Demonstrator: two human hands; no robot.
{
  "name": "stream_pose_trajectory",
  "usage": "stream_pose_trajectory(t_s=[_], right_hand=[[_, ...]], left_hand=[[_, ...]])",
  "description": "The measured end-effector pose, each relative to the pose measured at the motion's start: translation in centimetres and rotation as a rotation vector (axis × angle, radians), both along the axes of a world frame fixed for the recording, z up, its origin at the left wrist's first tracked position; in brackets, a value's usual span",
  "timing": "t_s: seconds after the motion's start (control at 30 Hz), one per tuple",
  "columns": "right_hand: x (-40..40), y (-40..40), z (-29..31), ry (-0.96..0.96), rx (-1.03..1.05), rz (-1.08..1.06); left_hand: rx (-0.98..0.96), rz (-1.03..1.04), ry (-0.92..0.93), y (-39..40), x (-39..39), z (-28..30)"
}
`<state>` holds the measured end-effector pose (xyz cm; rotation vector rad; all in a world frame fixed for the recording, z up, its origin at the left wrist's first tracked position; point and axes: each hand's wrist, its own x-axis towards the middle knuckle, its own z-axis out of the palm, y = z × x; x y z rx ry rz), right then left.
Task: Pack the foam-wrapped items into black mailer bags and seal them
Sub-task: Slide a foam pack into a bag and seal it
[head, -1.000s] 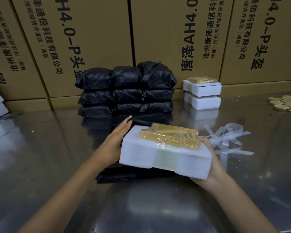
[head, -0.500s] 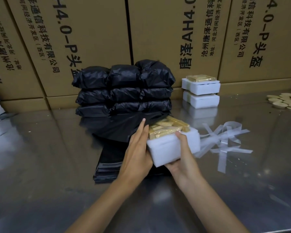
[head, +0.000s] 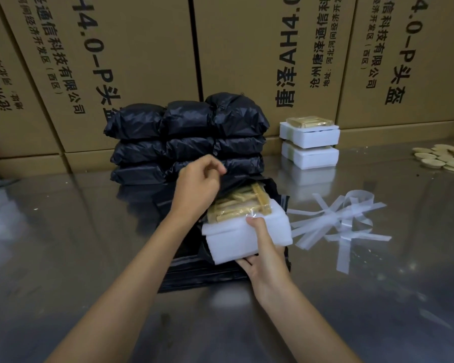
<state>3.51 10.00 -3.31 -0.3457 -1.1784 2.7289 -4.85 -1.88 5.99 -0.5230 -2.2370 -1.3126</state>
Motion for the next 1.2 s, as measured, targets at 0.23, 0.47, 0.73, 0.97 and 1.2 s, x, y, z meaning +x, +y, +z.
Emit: stream_pose_trajectory(t_s=[0.23,0.47,0.73,0.97,1.2], right_hand=[[0.3,0.0,-0.8,0.043,0.065,0.013],[-1.2,2.1,0.9,-0.017,0.095,0.101],[-3.2,2.4,2.2,-0.101,-0.098,0.16],[-3.9,-1.0,1.6,-0.114,-0.175,0.104],[-7.0,-2.5,1.1,0.111,-0.173,0.141]], left_hand=[[-0.603,0.087,-0.185,6.0,-4.2,0.5],[-0.444,-0.275,-0.002,6.9,-0.6,-0.3],[-0.409,0.417,-0.009,-0.1,1.0,-3.9],[0.362,0.447,-0.456,-0.6,1.0,-7.8],[0.206,0.298,-0.33,-1.6,0.7,-9.3]])
